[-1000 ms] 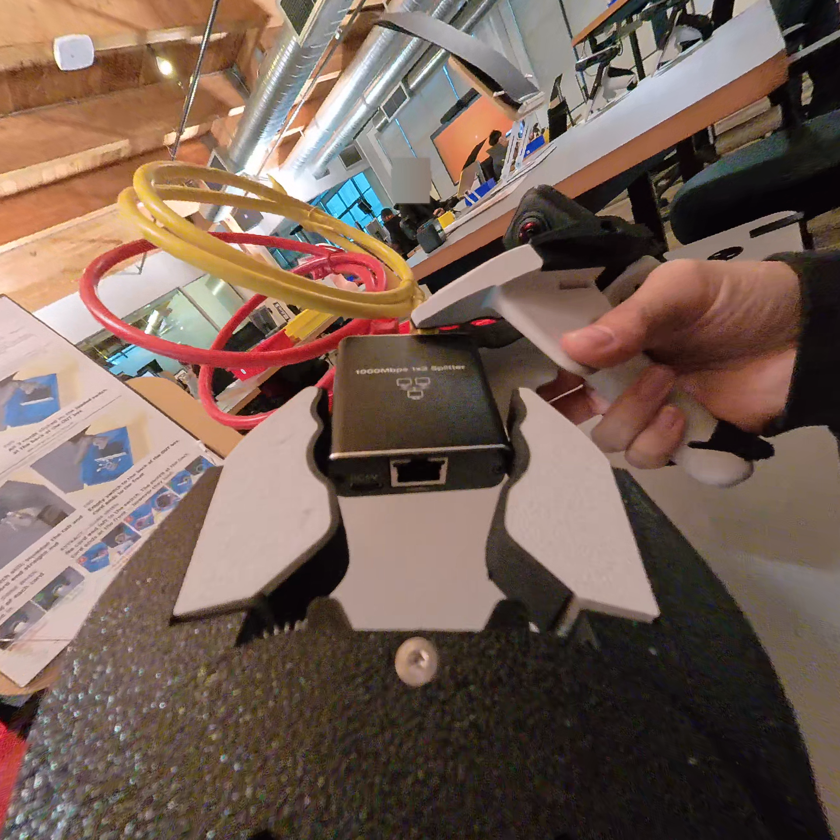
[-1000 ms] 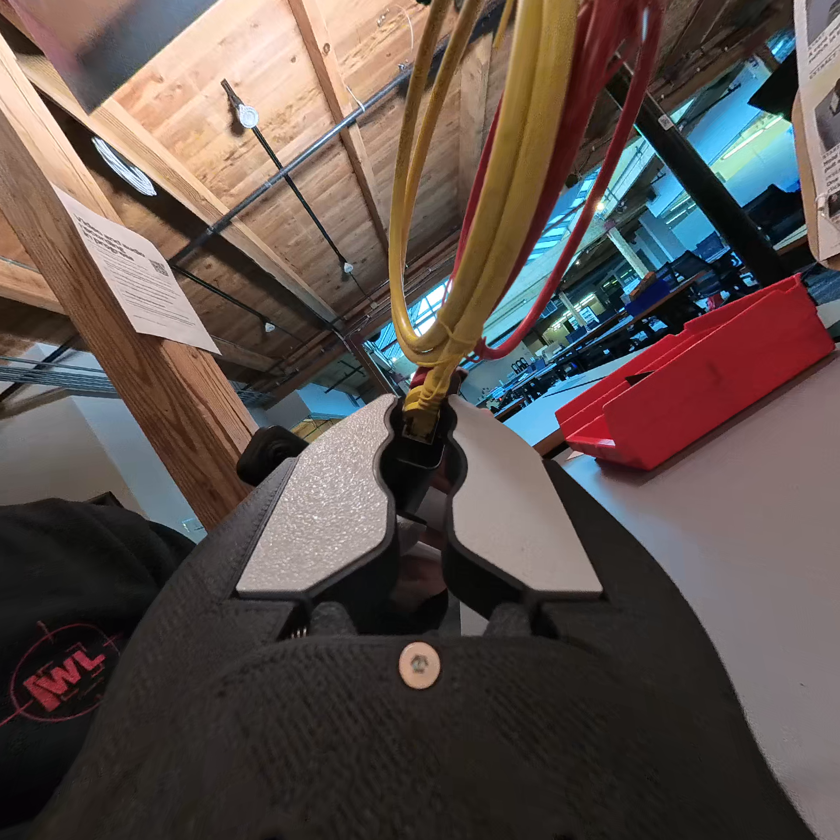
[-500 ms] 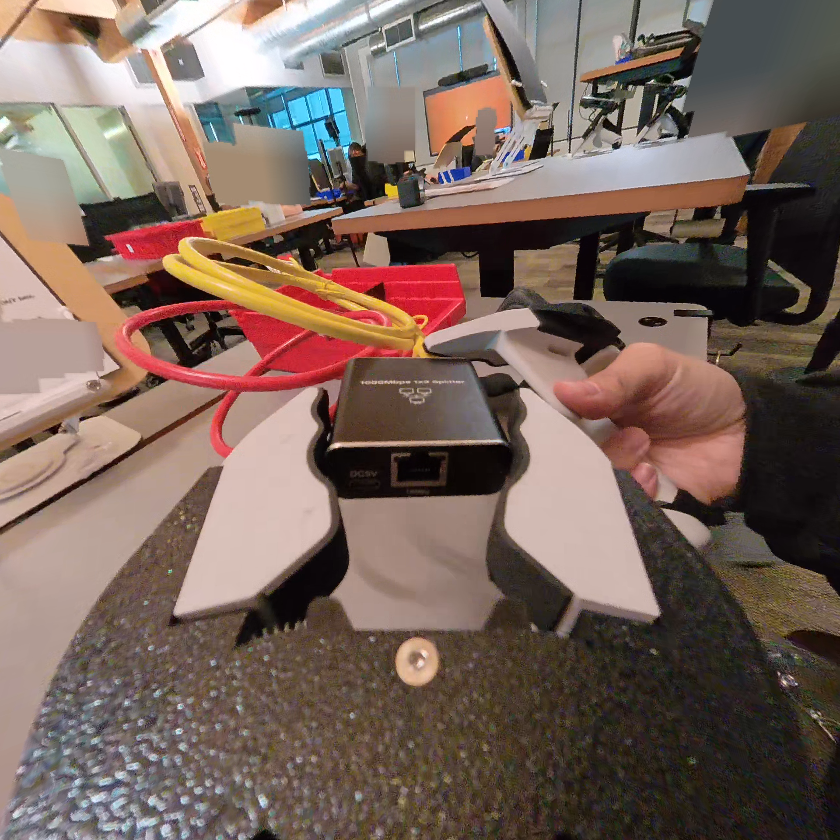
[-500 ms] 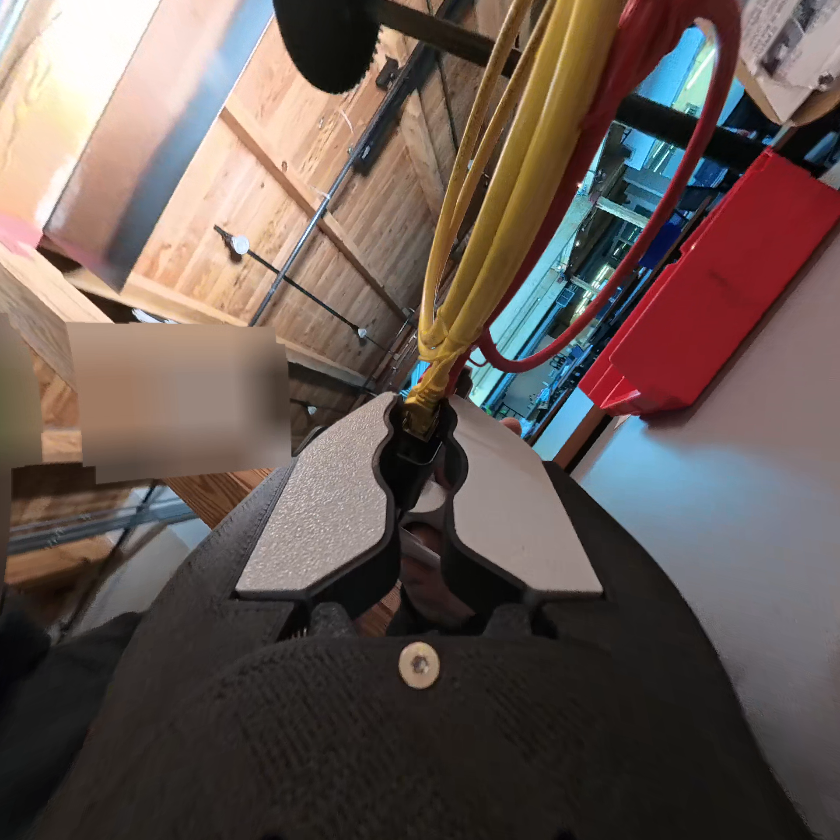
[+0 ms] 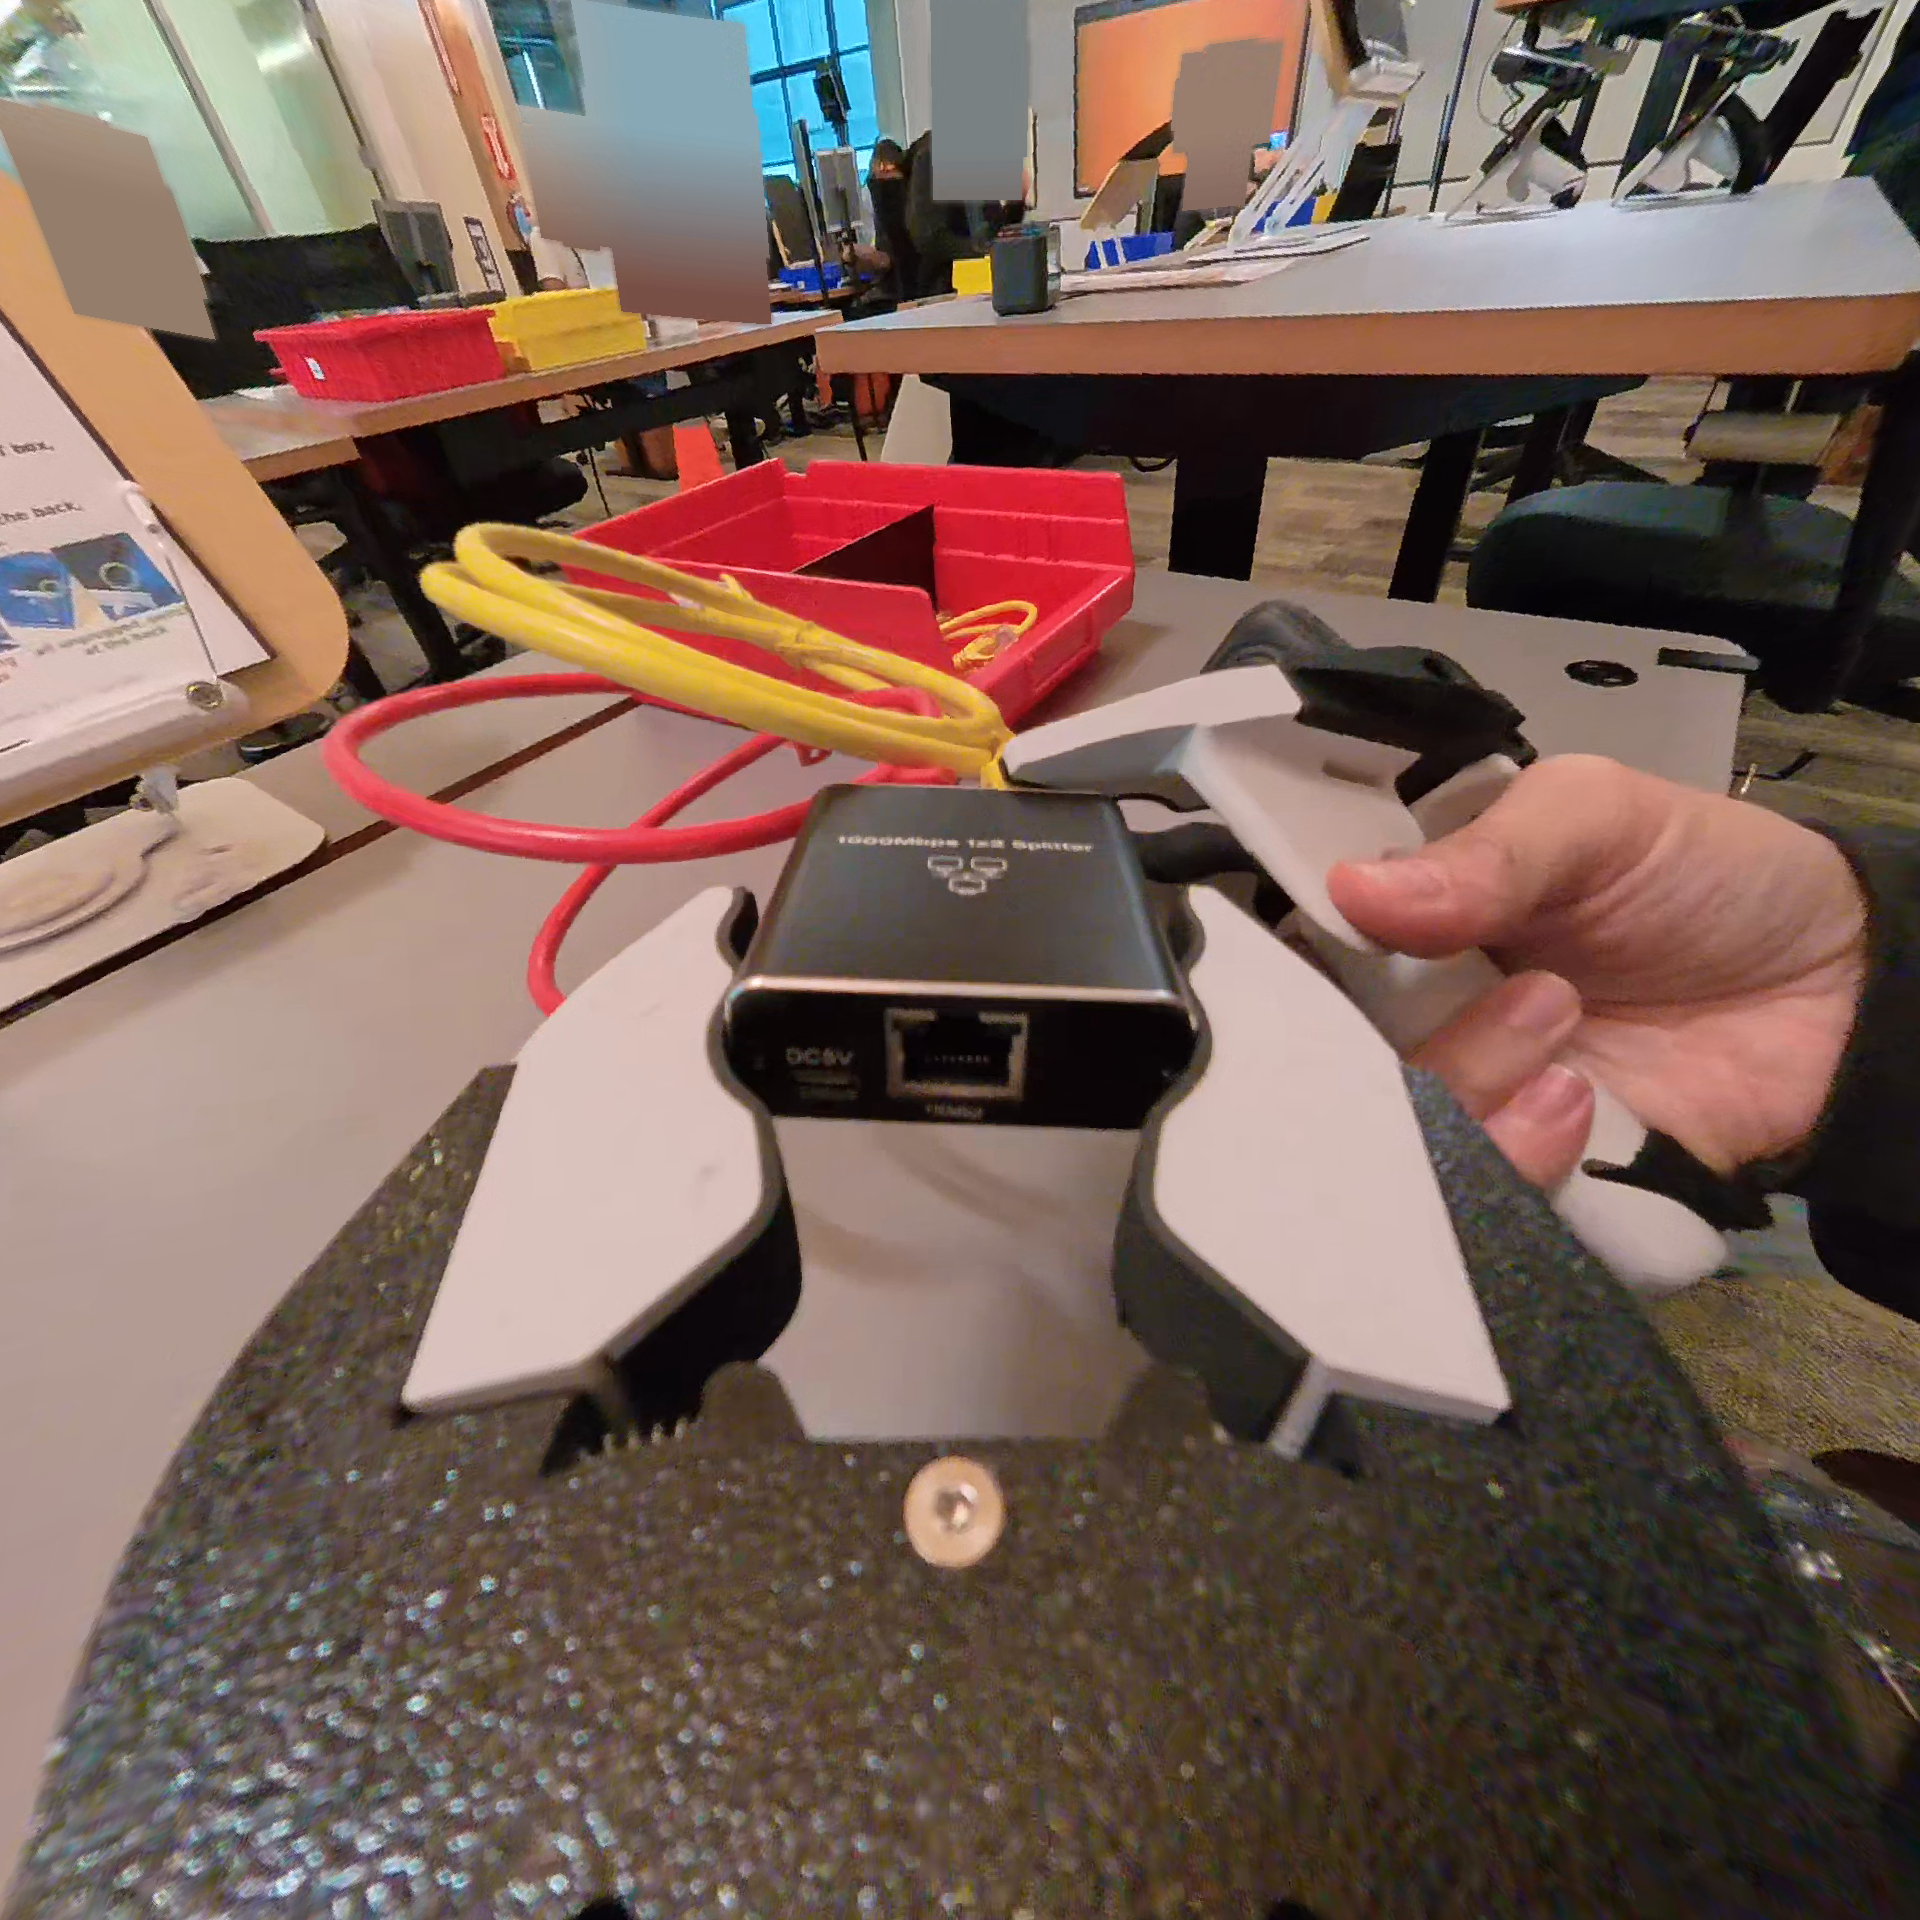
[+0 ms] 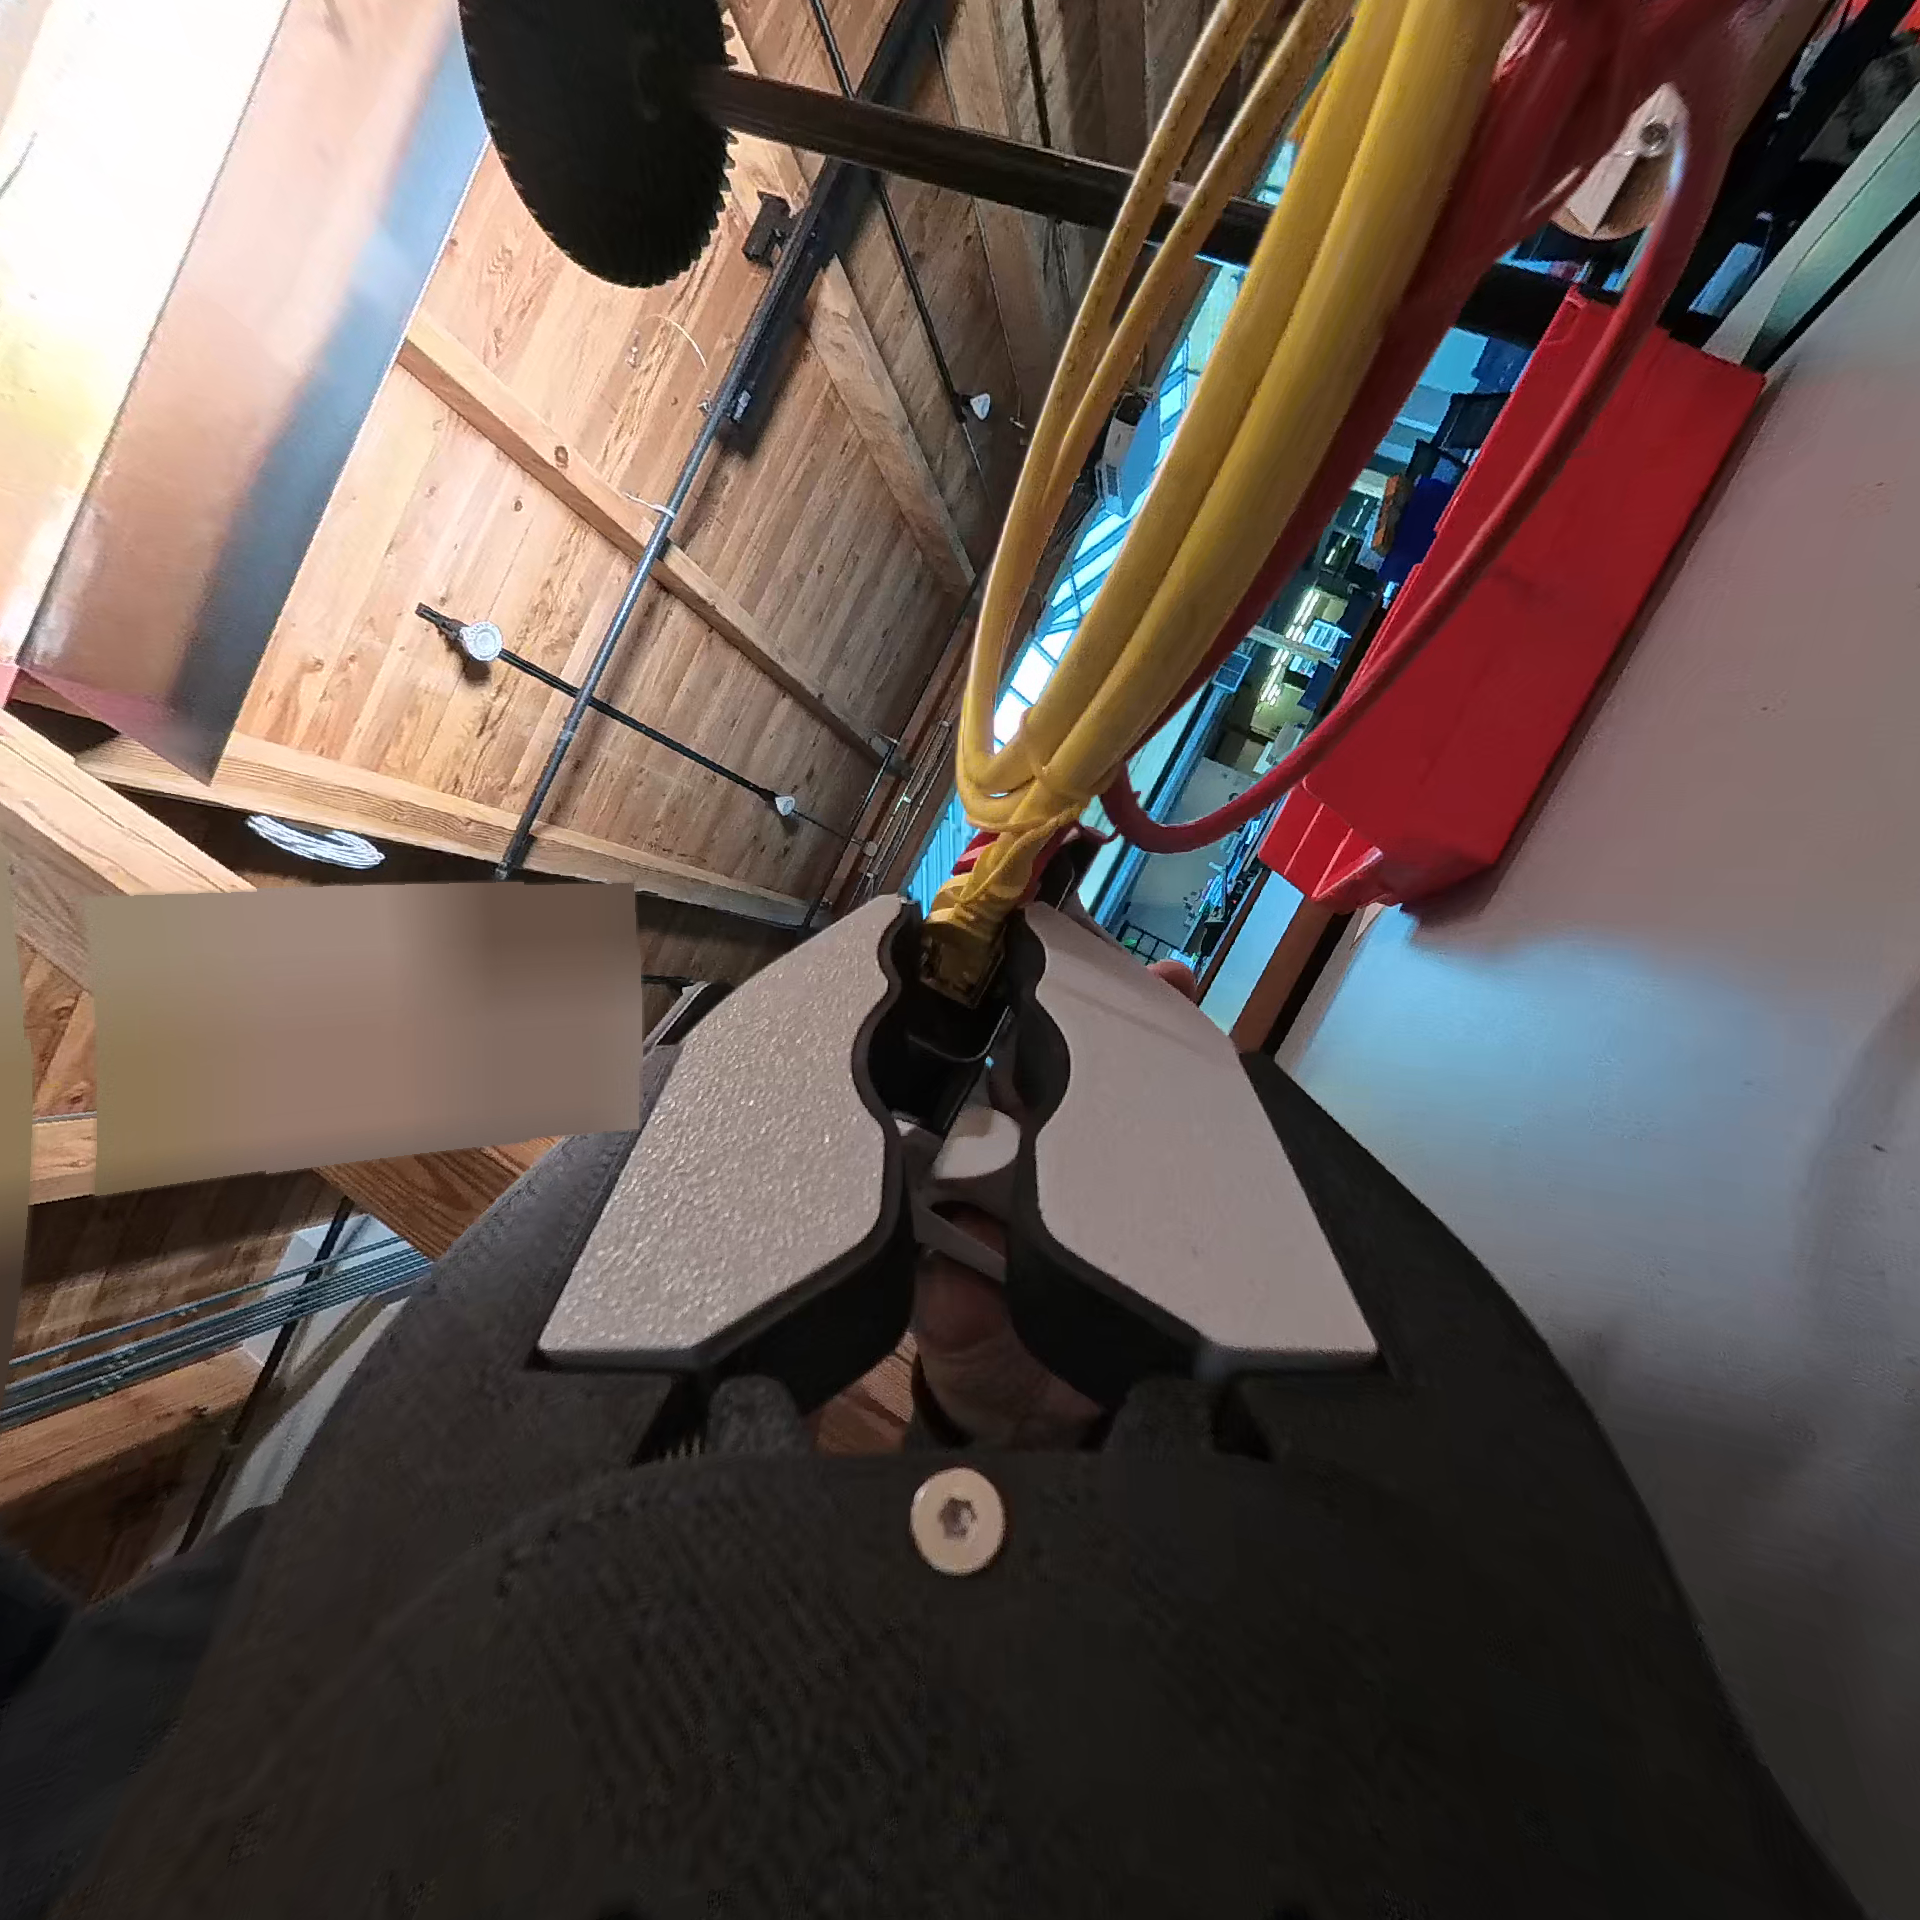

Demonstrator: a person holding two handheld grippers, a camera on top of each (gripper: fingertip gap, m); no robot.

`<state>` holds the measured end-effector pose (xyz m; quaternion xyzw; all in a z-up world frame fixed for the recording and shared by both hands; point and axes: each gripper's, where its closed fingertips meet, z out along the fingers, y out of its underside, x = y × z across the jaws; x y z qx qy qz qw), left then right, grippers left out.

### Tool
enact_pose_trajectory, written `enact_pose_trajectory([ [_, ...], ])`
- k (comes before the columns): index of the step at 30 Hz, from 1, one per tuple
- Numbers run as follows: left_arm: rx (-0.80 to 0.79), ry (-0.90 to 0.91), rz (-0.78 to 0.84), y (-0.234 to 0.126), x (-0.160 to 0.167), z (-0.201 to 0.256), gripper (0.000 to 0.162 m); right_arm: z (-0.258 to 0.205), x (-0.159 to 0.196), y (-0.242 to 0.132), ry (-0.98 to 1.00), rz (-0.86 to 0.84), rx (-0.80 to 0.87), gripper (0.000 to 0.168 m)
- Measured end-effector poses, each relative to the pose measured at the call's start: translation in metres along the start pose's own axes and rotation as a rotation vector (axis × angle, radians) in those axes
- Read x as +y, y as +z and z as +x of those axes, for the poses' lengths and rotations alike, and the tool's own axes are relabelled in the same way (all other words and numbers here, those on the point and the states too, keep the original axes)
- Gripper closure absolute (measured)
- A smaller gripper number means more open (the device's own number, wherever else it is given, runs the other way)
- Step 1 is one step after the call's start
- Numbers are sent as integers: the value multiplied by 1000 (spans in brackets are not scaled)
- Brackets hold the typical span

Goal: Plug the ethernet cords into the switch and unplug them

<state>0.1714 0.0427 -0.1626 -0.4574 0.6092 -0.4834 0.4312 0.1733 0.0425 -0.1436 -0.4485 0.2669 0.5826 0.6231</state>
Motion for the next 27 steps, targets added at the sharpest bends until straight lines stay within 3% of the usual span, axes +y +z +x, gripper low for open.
enact_pose_trajectory([
  [9,-21,49,-88,4,15,0,88,3,0,-4,-176,-37,48,152],
  [15,-116,371,34,-5,-6,-1,86,-18,7,0,-299,-99,-54,152],
  [20,-155,512,105,-13,-21,3,87,-36,13,2,-393,-145,-142,153],
  [27,-220,708,182,-23,-40,11,87,-54,18,2,-346,-143,-275,153],
])
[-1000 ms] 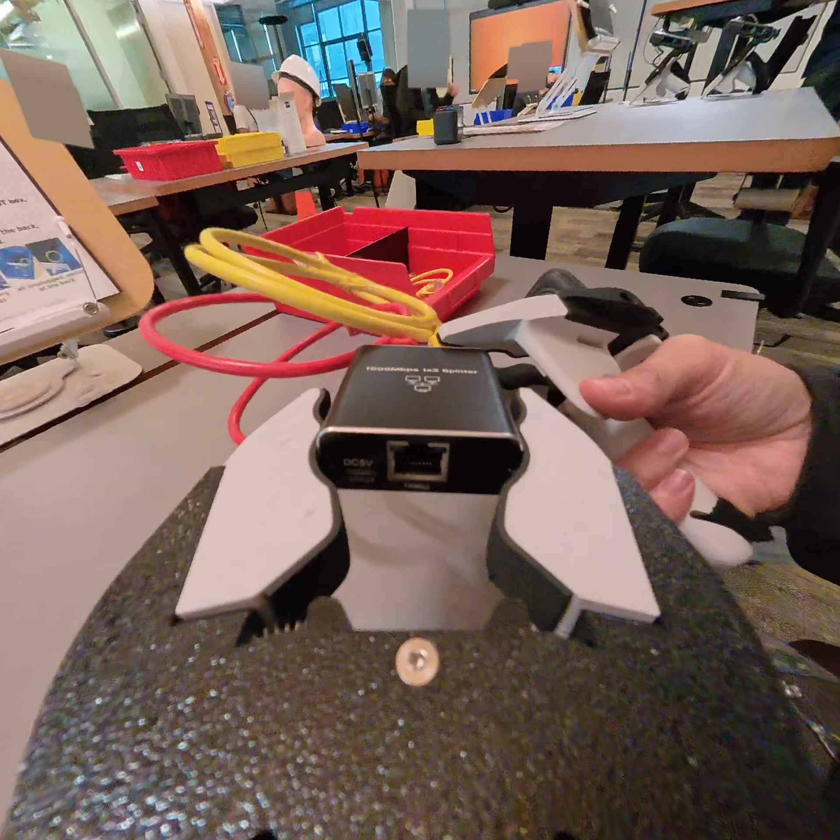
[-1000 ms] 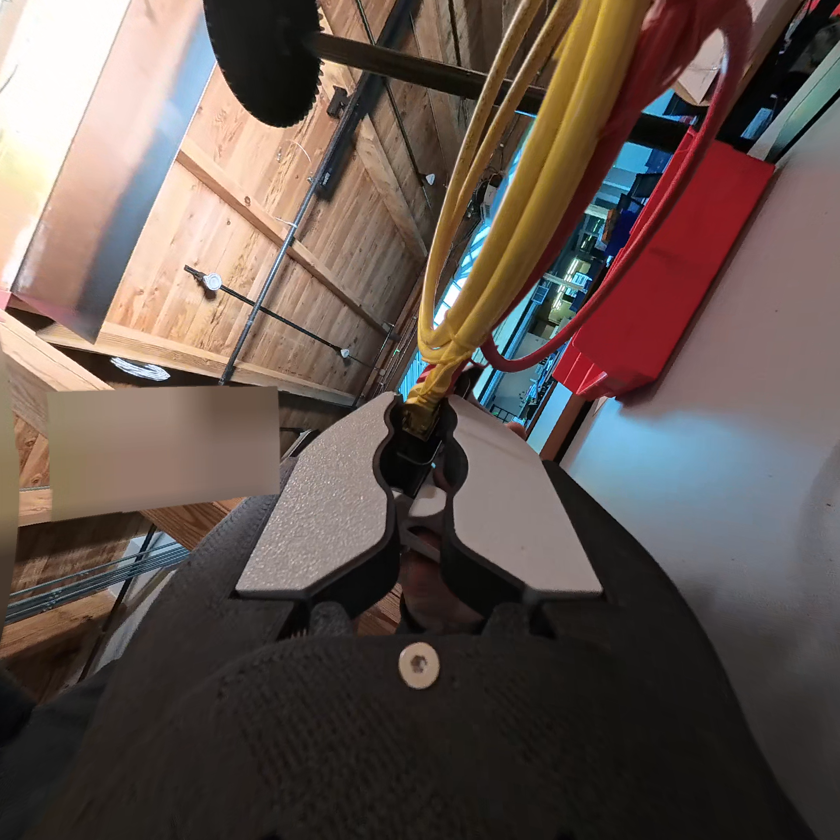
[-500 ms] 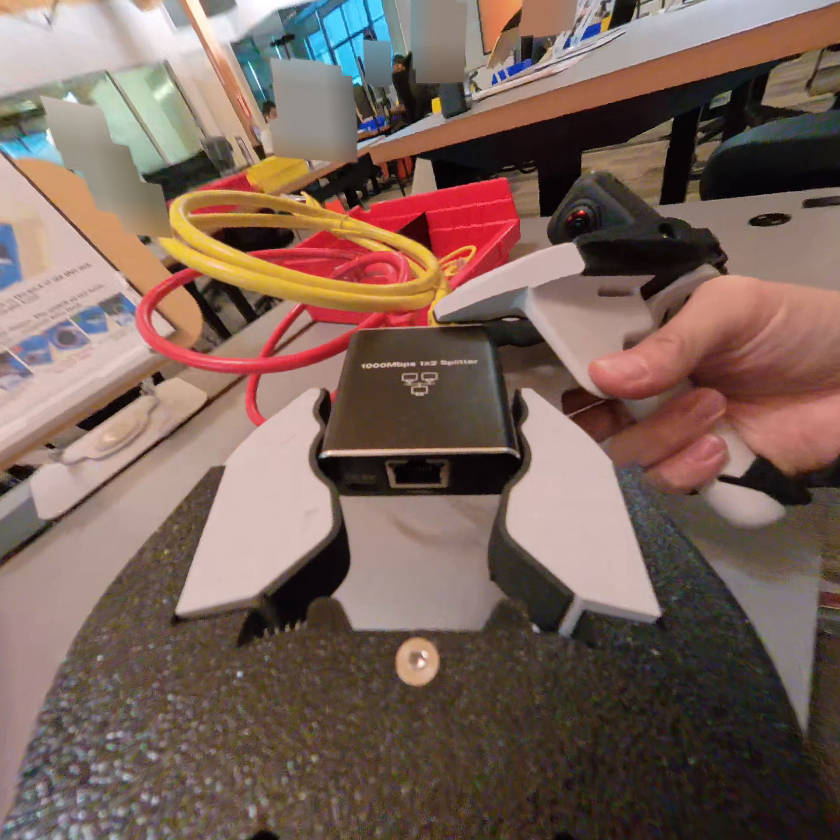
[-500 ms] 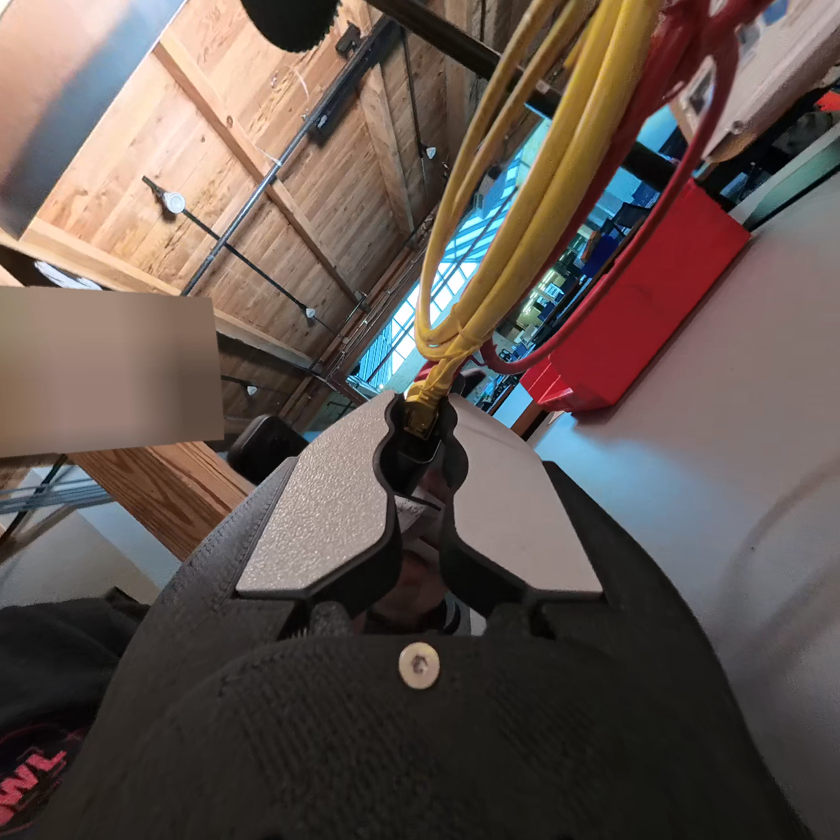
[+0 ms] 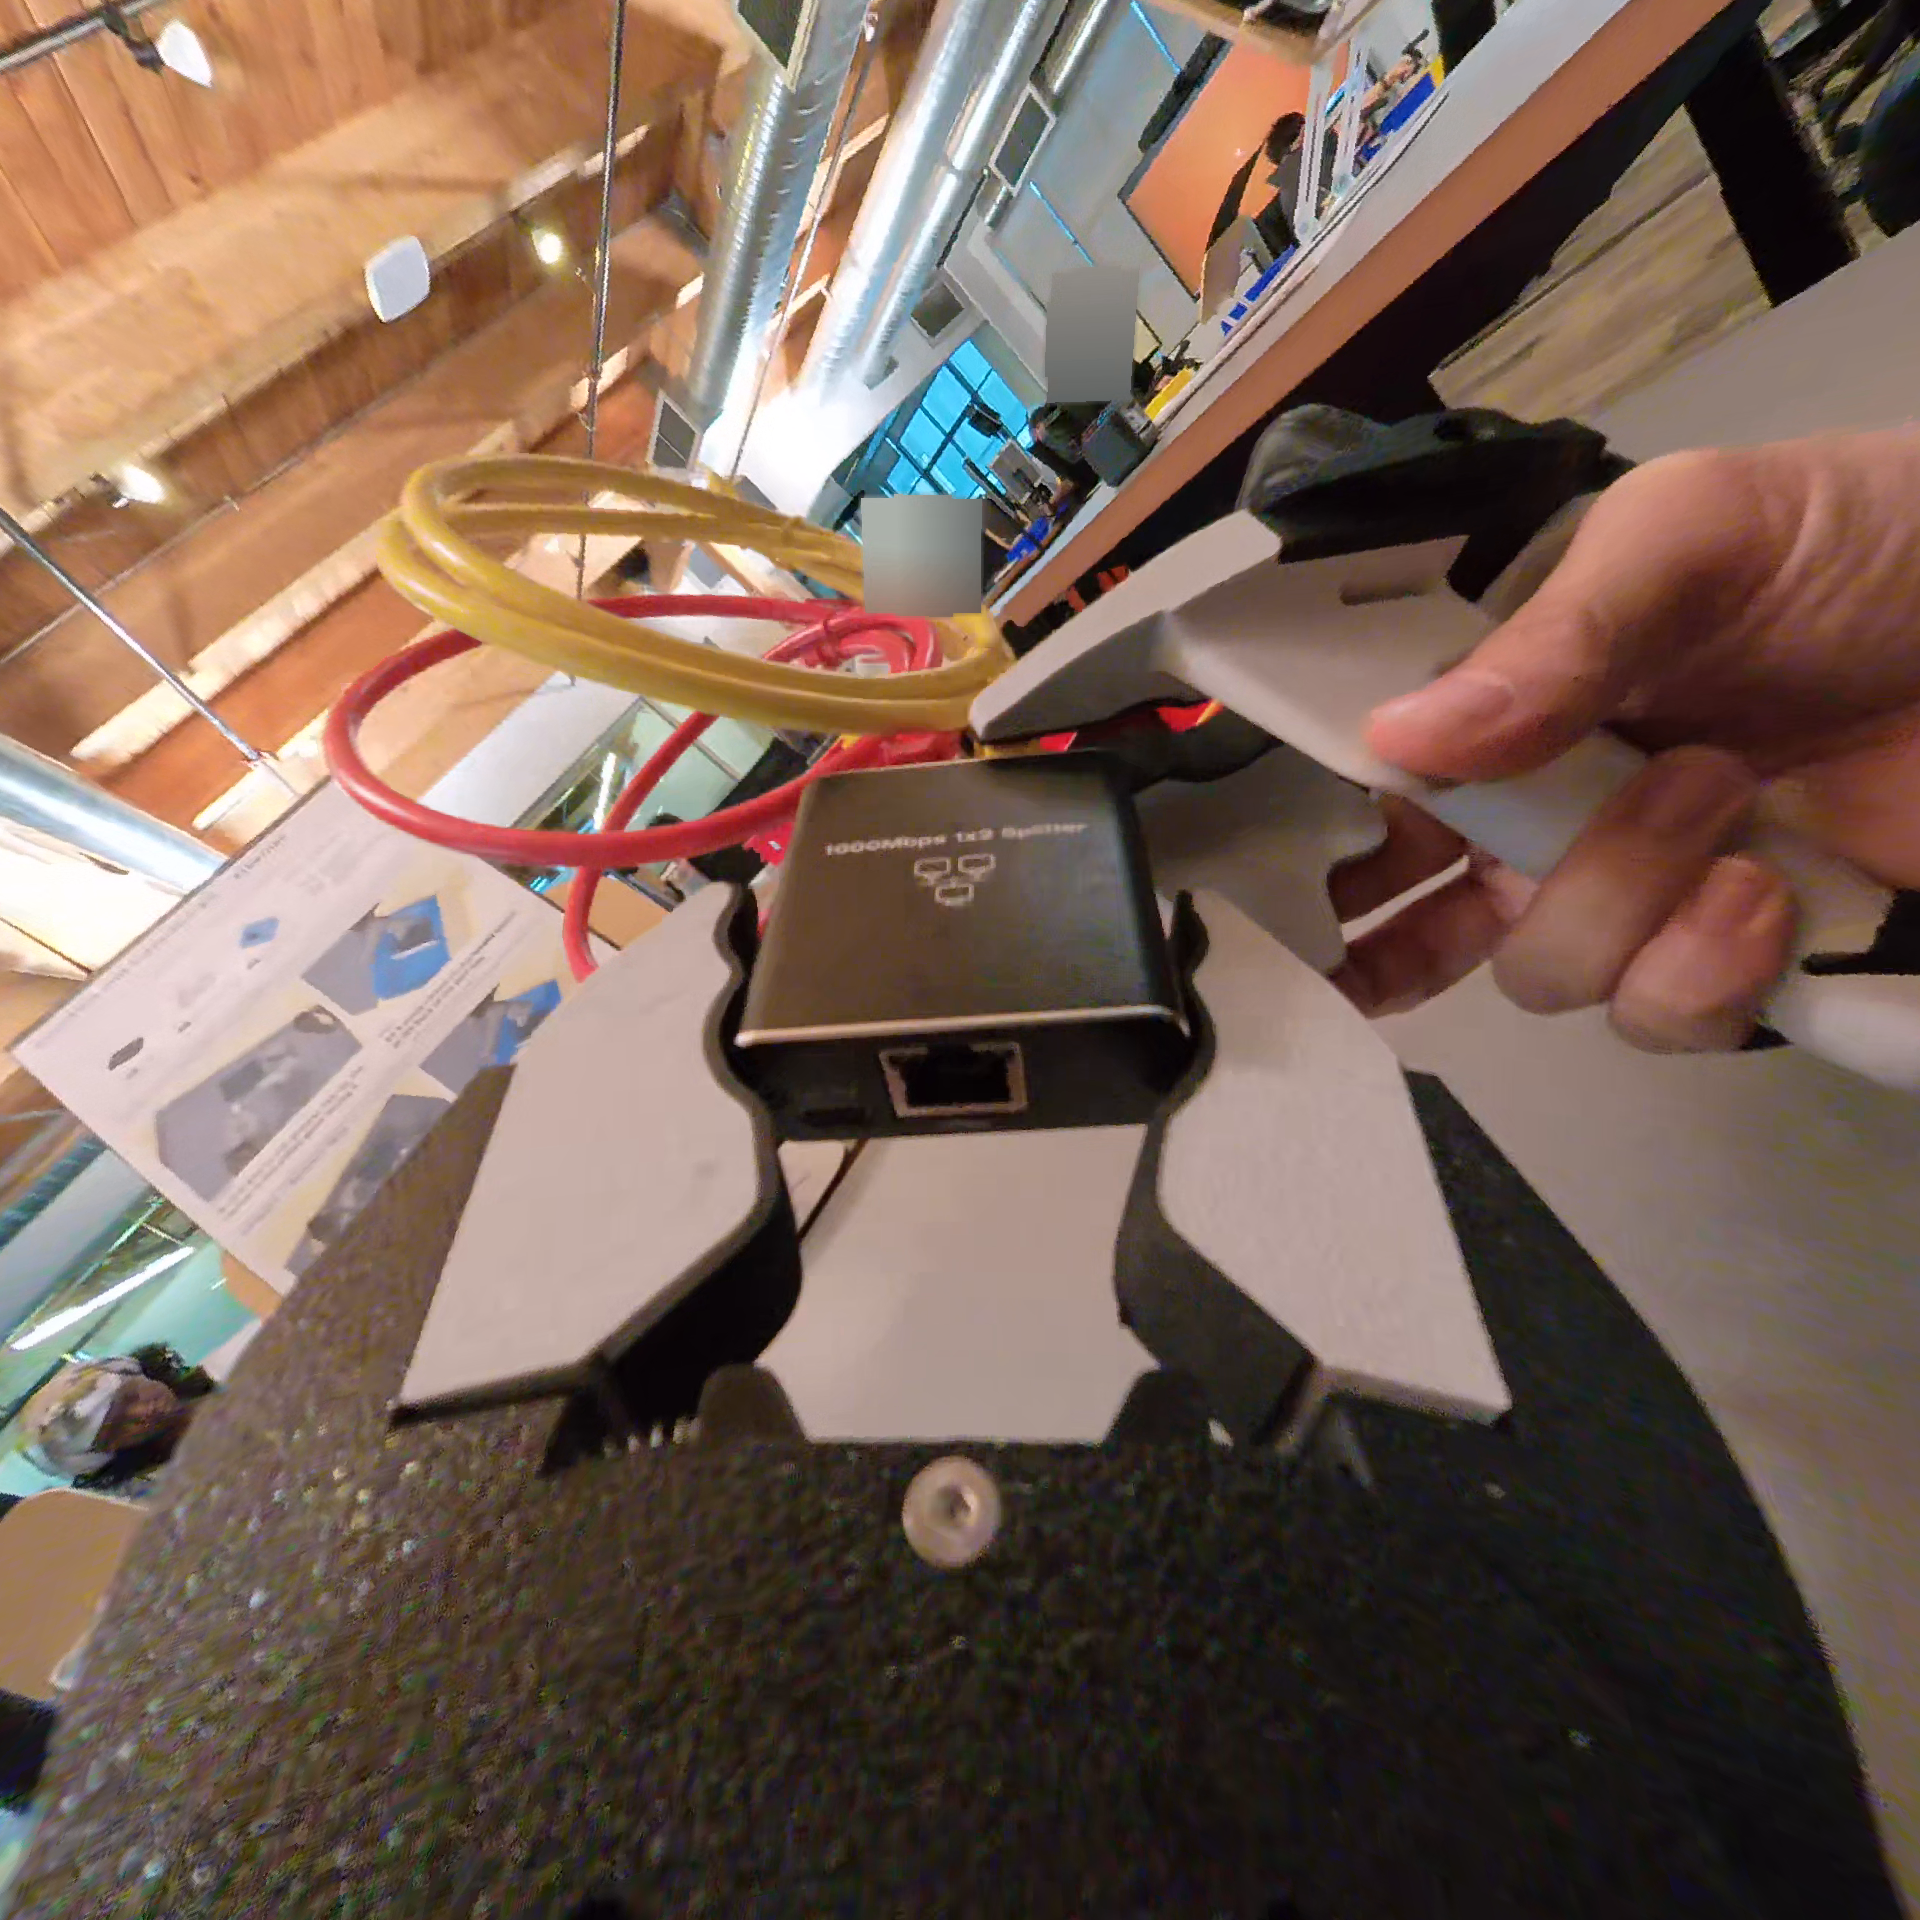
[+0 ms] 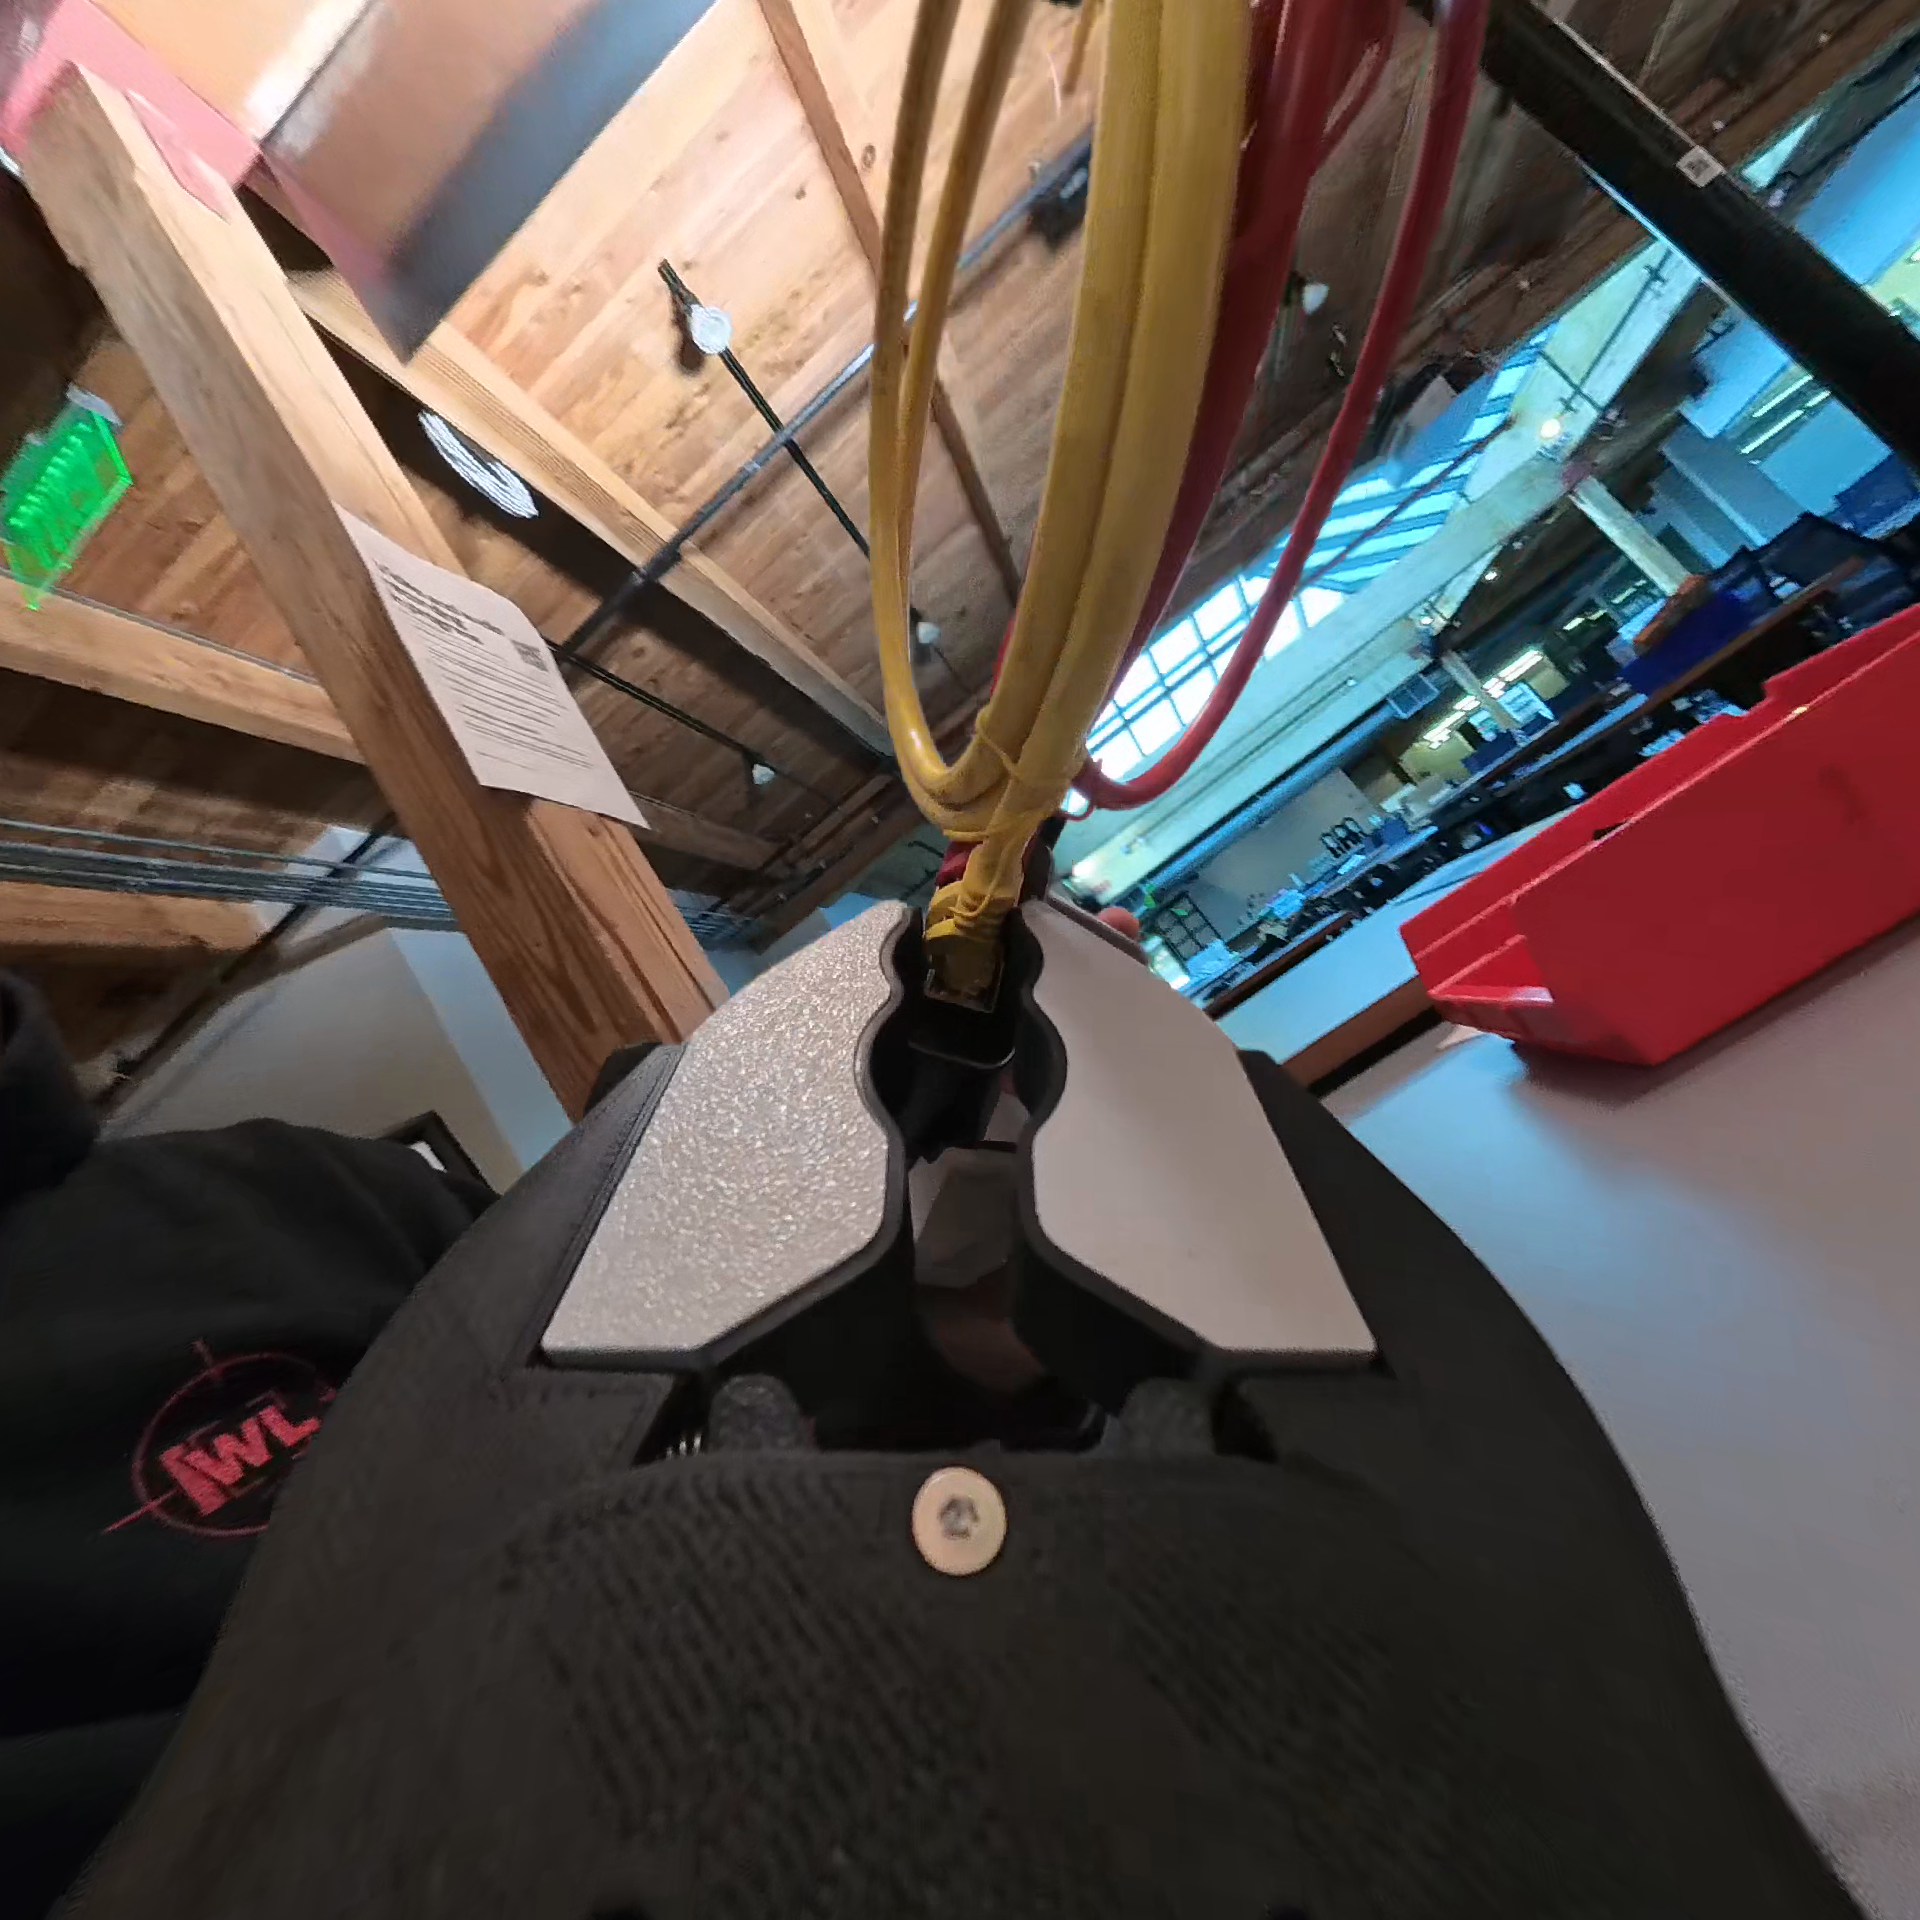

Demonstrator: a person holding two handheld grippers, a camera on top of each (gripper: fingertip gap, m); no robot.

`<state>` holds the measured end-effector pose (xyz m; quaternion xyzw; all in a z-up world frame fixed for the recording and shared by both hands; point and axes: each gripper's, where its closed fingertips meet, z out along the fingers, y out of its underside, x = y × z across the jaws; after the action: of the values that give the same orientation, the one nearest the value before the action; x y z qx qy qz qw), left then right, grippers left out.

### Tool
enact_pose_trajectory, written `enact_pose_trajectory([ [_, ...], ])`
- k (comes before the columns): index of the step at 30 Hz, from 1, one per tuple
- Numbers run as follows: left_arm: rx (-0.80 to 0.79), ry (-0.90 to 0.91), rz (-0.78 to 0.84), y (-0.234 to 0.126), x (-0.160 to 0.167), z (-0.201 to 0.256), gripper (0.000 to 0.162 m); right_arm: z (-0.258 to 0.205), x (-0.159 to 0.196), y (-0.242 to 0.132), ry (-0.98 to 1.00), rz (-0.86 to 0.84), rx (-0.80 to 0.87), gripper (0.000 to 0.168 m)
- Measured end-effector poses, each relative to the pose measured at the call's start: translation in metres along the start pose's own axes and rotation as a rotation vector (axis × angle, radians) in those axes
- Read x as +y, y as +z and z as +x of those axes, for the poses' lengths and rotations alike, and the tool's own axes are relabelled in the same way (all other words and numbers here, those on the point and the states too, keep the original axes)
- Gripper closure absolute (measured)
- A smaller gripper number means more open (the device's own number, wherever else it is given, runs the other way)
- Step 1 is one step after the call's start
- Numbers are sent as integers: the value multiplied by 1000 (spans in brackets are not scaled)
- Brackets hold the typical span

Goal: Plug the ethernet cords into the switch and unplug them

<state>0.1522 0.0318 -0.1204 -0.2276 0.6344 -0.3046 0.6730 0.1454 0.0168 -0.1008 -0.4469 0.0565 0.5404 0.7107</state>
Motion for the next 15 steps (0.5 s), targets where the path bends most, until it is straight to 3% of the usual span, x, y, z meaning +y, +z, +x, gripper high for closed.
enact_pose_trajectory([
  [10,-7,74,17,-3,-6,0,87,2,2,4,98,29,-32,146],
  [15,-18,103,38,-5,-9,-1,87,-2,2,4,123,33,-67,152],
])
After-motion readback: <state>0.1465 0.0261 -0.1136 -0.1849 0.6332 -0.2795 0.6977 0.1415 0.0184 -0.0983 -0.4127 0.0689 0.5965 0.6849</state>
